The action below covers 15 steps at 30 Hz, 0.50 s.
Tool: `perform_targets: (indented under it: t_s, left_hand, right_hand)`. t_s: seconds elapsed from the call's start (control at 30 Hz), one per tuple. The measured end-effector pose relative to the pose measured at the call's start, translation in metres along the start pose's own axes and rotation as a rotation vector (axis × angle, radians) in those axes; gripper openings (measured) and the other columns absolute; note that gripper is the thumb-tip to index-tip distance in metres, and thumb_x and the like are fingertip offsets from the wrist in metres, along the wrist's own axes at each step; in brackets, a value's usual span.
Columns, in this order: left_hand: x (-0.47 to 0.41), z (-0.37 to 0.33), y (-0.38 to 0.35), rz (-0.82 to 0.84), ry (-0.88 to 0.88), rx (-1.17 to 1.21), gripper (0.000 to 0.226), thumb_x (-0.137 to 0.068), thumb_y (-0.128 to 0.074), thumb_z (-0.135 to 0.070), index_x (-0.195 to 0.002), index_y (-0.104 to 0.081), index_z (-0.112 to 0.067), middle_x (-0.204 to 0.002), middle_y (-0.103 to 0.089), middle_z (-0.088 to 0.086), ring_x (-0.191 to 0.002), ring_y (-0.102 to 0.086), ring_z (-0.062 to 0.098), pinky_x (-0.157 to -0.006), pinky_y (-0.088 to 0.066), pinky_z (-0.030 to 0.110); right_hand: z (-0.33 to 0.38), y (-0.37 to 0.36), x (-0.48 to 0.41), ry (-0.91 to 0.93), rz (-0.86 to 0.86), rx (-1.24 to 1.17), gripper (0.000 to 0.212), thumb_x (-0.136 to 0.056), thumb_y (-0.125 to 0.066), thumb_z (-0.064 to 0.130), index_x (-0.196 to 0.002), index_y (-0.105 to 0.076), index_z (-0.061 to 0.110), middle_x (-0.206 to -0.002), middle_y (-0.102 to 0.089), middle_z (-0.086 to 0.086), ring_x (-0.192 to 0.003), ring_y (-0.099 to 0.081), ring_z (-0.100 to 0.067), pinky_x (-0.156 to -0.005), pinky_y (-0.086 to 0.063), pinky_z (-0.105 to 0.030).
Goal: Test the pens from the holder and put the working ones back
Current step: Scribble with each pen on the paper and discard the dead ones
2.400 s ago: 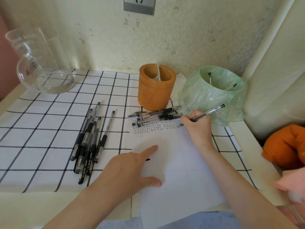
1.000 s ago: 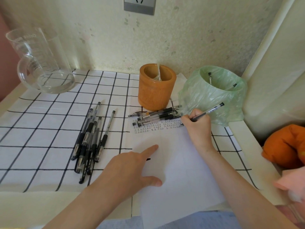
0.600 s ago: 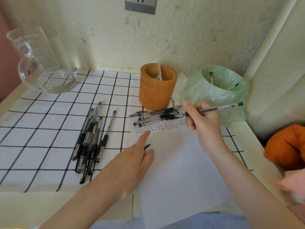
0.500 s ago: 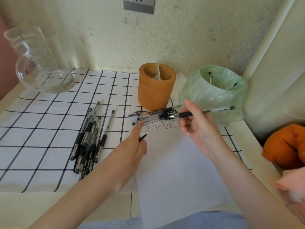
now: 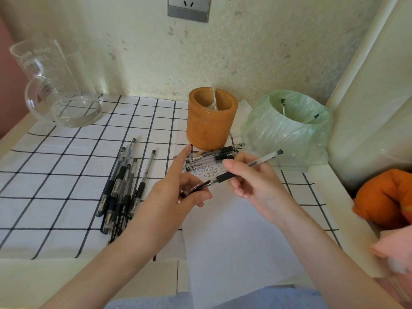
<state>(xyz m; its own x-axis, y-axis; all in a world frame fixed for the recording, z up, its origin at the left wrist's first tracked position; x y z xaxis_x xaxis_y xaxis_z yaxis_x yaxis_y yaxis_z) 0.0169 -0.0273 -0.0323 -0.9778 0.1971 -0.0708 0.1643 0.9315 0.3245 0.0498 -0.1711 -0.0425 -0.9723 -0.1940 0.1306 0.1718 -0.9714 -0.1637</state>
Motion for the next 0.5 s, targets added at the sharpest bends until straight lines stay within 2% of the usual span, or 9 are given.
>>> perform_targets:
  t_s: [0.2, 0.37, 0.5]
  left_hand:
    - [-0.0015, -0.0001, 0.0, 0.01, -0.03, -0.086, 0.079, -0.083, -0.065, -0.022, -0.142, -0.016, -0.039, -0.079, -0.066, -0.012, -0.076, -0.061, -0.002, -0.071, -0.038, 0.002]
    - [-0.0005, -0.0015, 0.001, 0.0, -0.044, -0.083, 0.079, -0.083, -0.065, -0.019, -0.143, -0.016, -0.038, -0.083, -0.069, -0.011, -0.076, -0.062, -0.001, -0.073, -0.037, 0.0]
    - [-0.0002, -0.0029, -0.0027, 0.01, -0.067, -0.12, 0.078, -0.082, -0.066, -0.019, -0.143, -0.019, -0.036, -0.082, -0.07, -0.012, -0.076, -0.062, -0.001, -0.074, -0.038, 0.001]
  right_hand:
    - [0.0025, -0.0076, 0.0016, 0.012, 0.029, 0.057, 0.024, -0.079, -0.065, 0.02, -0.061, -0.049, 0.016, -0.047, -0.049, 0.0, -0.041, -0.041, -0.013, -0.038, -0.024, -0.018]
    - [0.0088, 0.0014, 0.0008, 0.049, -0.051, 0.009, 0.026, -0.085, -0.062, 0.014, -0.064, -0.048, 0.016, -0.046, -0.048, 0.001, -0.039, -0.039, -0.012, -0.038, -0.024, -0.017]
    - [0.0075, -0.0023, 0.0014, 0.047, -0.013, 0.053, 0.024, -0.086, -0.062, 0.013, -0.065, -0.049, 0.015, -0.046, -0.05, 0.001, -0.041, -0.041, -0.013, -0.038, -0.026, -0.018]
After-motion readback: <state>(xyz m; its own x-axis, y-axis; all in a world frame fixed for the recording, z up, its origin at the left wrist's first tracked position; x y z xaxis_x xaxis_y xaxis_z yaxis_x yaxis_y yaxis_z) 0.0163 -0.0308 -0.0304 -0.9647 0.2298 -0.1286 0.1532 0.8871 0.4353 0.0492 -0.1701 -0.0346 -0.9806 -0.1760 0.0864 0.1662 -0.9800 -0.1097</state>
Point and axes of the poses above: each hand's wrist, its own x-axis away from the middle knuckle, its own y-axis out of the back of the hand, z = x × y, the point moved 8 cm from there along -x, towards the middle knuckle
